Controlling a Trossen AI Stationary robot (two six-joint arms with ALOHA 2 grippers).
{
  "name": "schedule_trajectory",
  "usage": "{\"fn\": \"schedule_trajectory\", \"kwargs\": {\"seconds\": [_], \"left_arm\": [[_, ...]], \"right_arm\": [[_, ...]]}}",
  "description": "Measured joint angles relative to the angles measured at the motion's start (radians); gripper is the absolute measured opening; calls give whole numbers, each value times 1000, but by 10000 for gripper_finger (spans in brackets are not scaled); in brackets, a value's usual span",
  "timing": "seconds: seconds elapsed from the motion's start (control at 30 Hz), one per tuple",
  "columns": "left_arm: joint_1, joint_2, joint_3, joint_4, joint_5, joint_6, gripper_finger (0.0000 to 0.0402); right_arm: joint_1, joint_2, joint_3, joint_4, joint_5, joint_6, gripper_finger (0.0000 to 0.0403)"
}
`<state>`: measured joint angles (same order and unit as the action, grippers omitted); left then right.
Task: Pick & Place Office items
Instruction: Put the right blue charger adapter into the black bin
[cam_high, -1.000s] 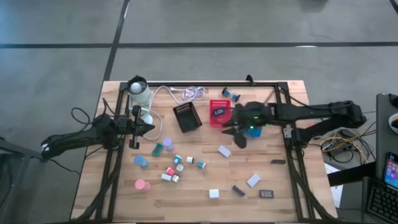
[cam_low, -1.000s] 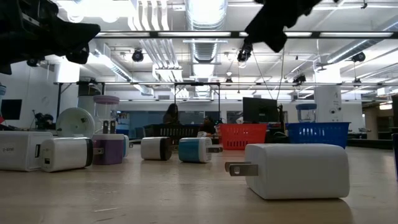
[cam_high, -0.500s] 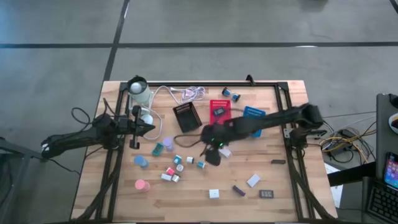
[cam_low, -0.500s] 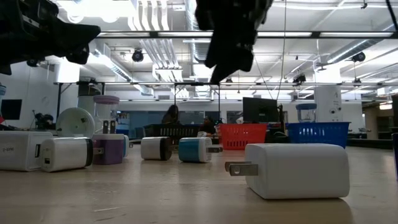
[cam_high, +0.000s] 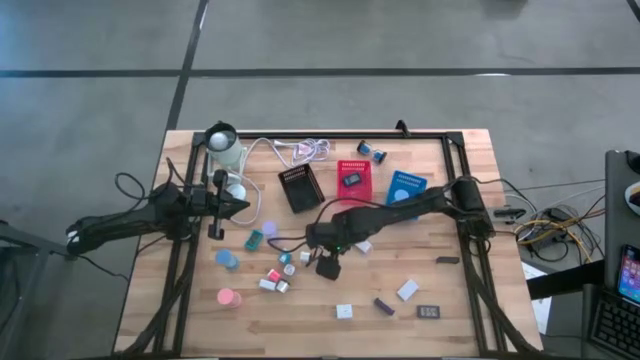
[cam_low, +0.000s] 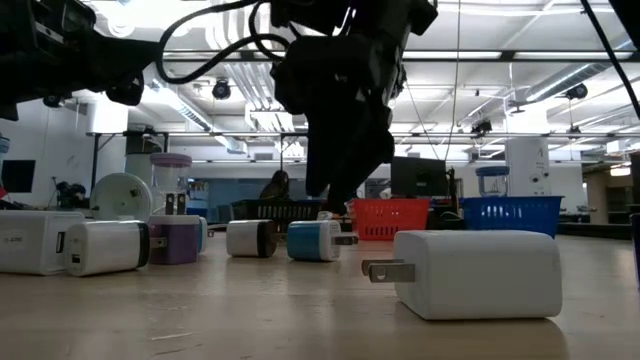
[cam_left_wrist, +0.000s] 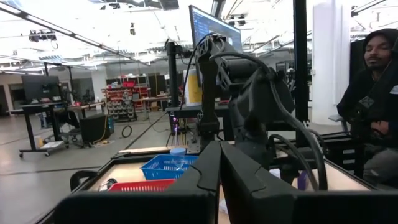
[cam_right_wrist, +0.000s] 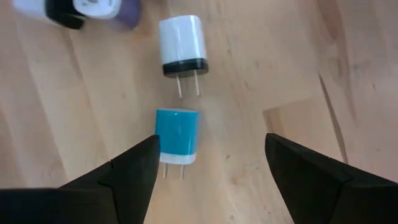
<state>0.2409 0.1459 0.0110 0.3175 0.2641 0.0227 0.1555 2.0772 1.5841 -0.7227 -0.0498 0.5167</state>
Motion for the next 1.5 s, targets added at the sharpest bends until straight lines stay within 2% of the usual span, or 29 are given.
{"fn": "schedule_trajectory", "kwargs": {"seconds": [0.47,1.23,1.37,1.5], "left_arm": [[0,0,0,-29,0,-24,14],[0,0,0,-26,-4,-18,14],[0,0,0,-26,-4,-10,14],[0,0,0,-26,-4,-10,14]], "right_arm": [[18,10,-2,30,-14,18,324],[25,98,-2,70,-33,-1,324],[25,97,-2,70,-33,-23,312],[25,98,-2,71,-33,-31,278]]}}
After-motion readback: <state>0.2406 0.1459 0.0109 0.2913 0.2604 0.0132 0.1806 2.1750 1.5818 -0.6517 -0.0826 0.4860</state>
